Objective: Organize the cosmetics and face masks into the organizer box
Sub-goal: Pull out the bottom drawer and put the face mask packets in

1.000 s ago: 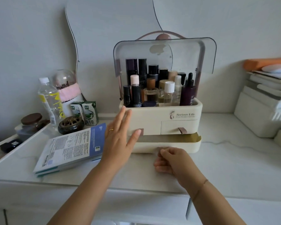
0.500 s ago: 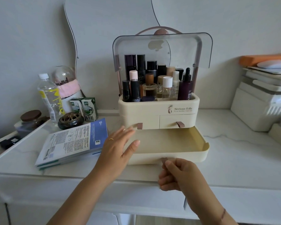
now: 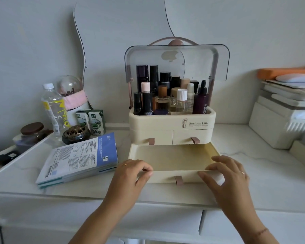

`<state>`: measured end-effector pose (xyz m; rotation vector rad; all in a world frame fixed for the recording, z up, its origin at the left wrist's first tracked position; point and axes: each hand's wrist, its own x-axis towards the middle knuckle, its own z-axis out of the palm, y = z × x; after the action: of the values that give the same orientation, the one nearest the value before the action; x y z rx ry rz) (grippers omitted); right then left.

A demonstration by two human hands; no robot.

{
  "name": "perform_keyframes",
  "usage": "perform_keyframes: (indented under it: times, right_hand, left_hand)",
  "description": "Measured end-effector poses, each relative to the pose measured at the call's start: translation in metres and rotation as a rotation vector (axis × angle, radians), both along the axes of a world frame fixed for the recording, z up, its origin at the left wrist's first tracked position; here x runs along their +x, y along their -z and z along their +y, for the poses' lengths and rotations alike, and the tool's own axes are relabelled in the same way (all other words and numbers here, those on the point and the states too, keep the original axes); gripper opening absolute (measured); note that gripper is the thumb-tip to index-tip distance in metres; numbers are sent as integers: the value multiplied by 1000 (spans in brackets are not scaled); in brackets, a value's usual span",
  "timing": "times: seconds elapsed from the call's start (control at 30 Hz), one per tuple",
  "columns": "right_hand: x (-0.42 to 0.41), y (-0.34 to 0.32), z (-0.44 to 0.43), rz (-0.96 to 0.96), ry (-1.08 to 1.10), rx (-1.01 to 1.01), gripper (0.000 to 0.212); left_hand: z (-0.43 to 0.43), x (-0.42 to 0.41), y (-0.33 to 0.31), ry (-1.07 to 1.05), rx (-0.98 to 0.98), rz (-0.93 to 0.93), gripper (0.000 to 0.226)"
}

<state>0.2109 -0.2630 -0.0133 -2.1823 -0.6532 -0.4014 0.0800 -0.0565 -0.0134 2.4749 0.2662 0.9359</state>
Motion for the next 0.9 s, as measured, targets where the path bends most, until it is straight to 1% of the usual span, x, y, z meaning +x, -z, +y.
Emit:
perform_keyframes:
  times: [0.17,0.23,0.27,0.33,0.43,0.5,0.53,0.57,0.63,0.7,0.77,0.83,0.9]
  right_hand:
    - [-3,5,2,-36,18,31,14]
    - [-8,4,5,-66,16,97,14]
    - [-13,1,8,-71,-10,157,16]
    - [-26,-10,20,-76,-113,290,19]
    - [-53,-28,55,-51,-343,387,23]
    - [-68,-40,87,61,-522,379,30]
    - [-75,-46,104,158,-600,351,35]
    - [-79,-52,123,278,-661,303,40]
    - [-83,-62,159,521,-704,204,50]
    - [-82,-68,190,720,-686,166,52]
    - [-80,-68,213,891,-644,151,49]
    - [-77,-67,232,989,-561,163,40]
    - [-76,-63,245,1027,-528,191,27]
  left_hand:
    - [-2,-2,3,13,5,-28,7]
    - [-2,-5,3,8,-7,-60,8]
    - [0,-7,2,-6,-20,-85,13]
    - [10,-15,2,-72,-60,-150,23]
    - [39,-33,1,-242,-114,-257,22]
    - [67,-49,2,-390,-167,-311,21]
    - [83,-58,2,-480,-225,-319,23]
    - [98,-67,1,-574,-308,-302,26]
    - [125,-83,-2,-714,-512,-191,37]
    - [142,-94,-5,-750,-638,-31,49]
    - [151,-100,-6,-736,-680,76,53]
    - [157,-104,-7,-681,-727,70,47]
    - [162,-108,-7,-627,-785,-10,34]
